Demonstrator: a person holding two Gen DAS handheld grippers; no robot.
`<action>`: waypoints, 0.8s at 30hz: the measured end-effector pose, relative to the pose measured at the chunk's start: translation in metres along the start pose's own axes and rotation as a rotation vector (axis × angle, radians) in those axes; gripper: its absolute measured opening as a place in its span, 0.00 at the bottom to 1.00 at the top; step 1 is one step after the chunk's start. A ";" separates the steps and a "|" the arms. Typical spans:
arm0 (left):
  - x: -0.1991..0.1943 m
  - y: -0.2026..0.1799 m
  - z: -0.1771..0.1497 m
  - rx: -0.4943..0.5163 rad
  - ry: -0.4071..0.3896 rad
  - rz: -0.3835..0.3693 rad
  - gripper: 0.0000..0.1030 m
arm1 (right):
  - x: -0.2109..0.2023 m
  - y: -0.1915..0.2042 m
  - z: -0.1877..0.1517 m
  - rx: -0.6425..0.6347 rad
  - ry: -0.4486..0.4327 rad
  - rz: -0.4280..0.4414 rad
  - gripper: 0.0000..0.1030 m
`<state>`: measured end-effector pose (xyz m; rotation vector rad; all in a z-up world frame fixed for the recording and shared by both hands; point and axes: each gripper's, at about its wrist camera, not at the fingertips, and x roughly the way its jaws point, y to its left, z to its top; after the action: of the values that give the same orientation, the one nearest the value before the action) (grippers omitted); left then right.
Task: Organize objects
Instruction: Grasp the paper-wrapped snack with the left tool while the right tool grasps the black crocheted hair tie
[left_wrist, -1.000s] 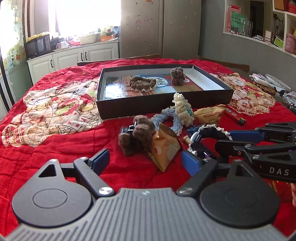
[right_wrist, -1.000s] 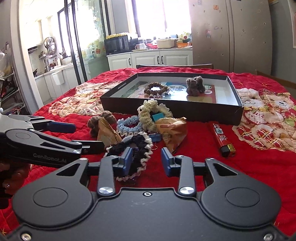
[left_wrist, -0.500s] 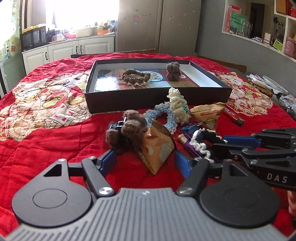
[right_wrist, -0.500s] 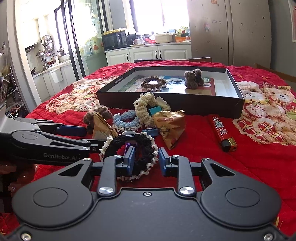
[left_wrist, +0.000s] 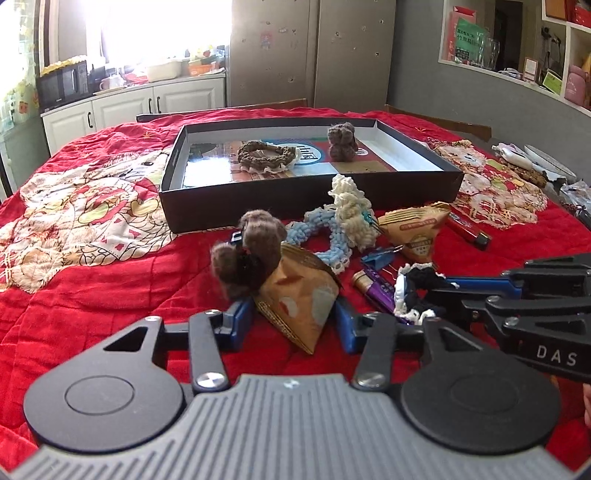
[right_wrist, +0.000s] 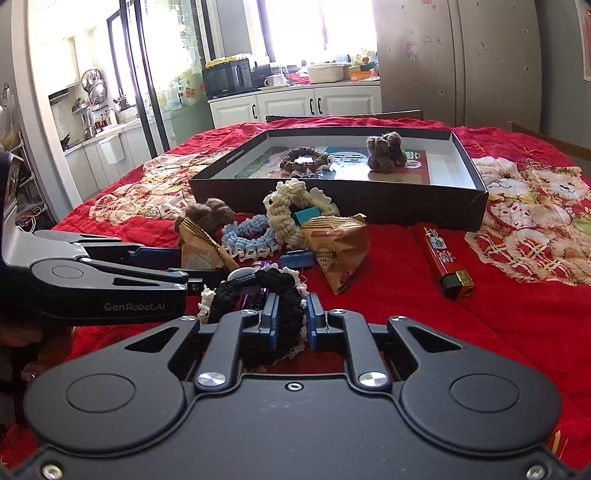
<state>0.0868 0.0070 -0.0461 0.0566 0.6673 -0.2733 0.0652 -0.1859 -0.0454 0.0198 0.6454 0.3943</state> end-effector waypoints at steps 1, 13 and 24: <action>0.000 0.000 0.000 0.002 -0.001 -0.001 0.47 | 0.000 0.000 0.000 -0.002 0.000 0.000 0.14; -0.004 -0.002 -0.001 0.014 -0.016 -0.012 0.34 | -0.003 0.001 0.001 -0.008 -0.018 0.005 0.13; -0.011 -0.004 -0.001 0.015 -0.020 -0.032 0.32 | -0.009 0.001 0.003 -0.012 -0.043 0.004 0.13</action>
<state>0.0766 0.0057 -0.0397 0.0574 0.6470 -0.3091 0.0604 -0.1878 -0.0379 0.0176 0.6001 0.4004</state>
